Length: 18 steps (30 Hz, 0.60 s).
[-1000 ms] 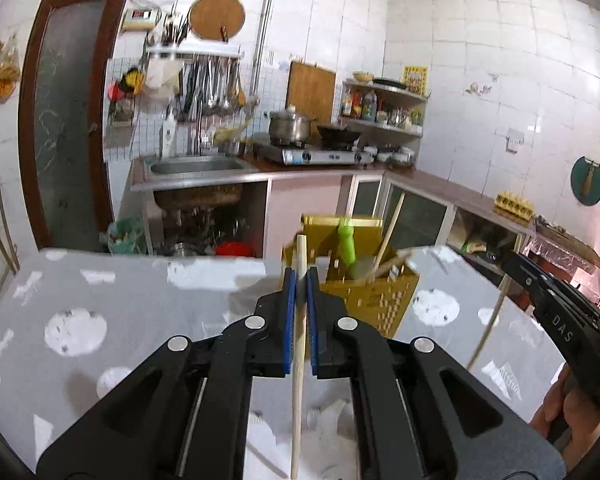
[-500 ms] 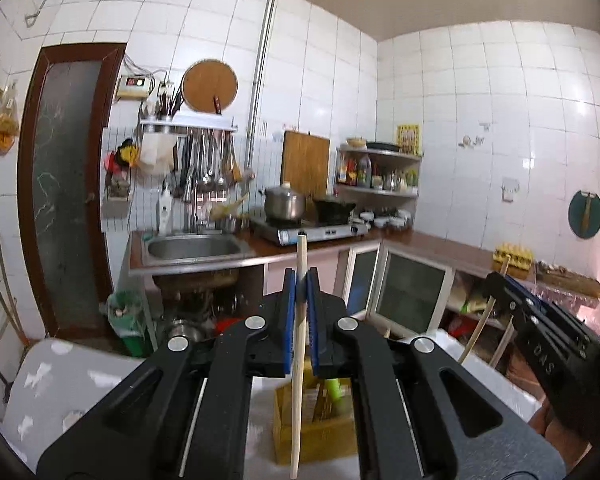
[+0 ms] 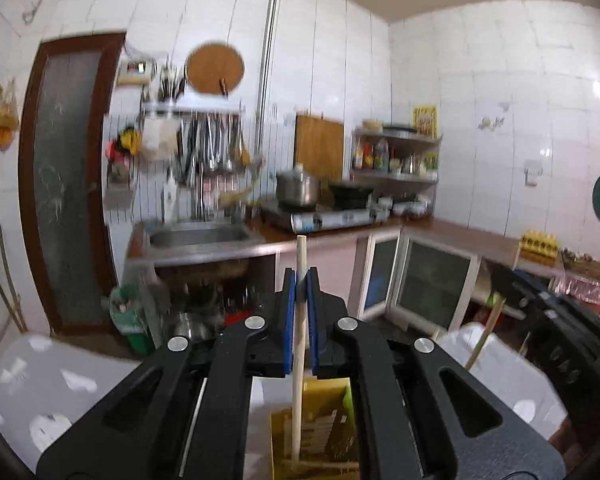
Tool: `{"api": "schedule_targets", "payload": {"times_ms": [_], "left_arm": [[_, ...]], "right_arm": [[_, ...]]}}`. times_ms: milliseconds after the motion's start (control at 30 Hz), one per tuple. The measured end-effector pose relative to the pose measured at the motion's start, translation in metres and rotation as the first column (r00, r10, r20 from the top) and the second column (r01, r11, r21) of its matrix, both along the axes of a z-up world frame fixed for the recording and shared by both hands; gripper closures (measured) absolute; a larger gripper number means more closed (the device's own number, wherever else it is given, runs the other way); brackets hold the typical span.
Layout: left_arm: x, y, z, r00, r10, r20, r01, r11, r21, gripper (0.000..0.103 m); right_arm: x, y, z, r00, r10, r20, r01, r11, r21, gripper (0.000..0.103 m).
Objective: Organize utensils
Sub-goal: 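Open both grippers to drop the chopsticks into the yellow holder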
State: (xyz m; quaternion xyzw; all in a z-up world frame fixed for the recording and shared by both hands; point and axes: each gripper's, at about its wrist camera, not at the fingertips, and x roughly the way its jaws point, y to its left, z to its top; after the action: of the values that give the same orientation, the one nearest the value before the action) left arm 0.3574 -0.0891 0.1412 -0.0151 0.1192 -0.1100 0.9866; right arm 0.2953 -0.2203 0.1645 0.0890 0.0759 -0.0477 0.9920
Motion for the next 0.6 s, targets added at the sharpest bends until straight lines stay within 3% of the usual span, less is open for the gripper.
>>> {"api": "schedule_targets", "payload": {"times_ms": [167,200,233,267,300,333,467,600], "left_arm": [[0.009,0.018,-0.028,0.996,0.010,-0.089,-0.013,1.000,-0.029,0.097],[0.007,0.022,-0.029,0.995,0.010,-0.098,-0.014,0.999,-0.038,0.092],[0.006,0.027,-0.027,0.994,0.021,-0.106,-0.026,0.999,-0.041,0.070],[0.001,0.032,-0.024,0.995,0.039,-0.097,-0.043,0.998,-0.039,0.044],[-0.005,0.034,-0.022,0.995,0.055,-0.079,-0.058,0.998,-0.036,0.034],[-0.016,0.039,-0.017,0.996,0.076,-0.044,-0.077,0.997,-0.031,0.021],[-0.048,0.055,-0.002,0.998,0.063,-0.014,-0.063,0.998,-0.019,0.005],[-0.071,0.071,0.003,0.997,0.044,-0.058,-0.045,0.999,-0.016,0.005]], "right_arm": [[0.008,-0.004,-0.030,0.994,0.023,-0.105,-0.027,0.999,-0.032,0.096],[0.009,-0.005,-0.036,0.990,0.036,-0.139,-0.042,0.998,-0.040,0.096],[0.008,-0.006,-0.040,0.987,0.043,-0.156,-0.050,0.998,-0.042,0.094],[0.006,-0.008,-0.042,0.984,0.048,-0.170,-0.056,0.997,-0.044,0.075],[0.002,-0.010,-0.045,0.982,0.047,-0.182,-0.056,0.997,-0.045,0.056],[-0.001,-0.012,-0.046,0.982,0.043,-0.185,-0.052,0.998,-0.045,0.027],[-0.028,-0.024,-0.049,0.980,0.004,-0.201,-0.016,0.998,-0.058,0.027],[-0.051,-0.037,-0.060,0.963,0.005,-0.271,-0.006,1.000,-0.004,0.027]]}}
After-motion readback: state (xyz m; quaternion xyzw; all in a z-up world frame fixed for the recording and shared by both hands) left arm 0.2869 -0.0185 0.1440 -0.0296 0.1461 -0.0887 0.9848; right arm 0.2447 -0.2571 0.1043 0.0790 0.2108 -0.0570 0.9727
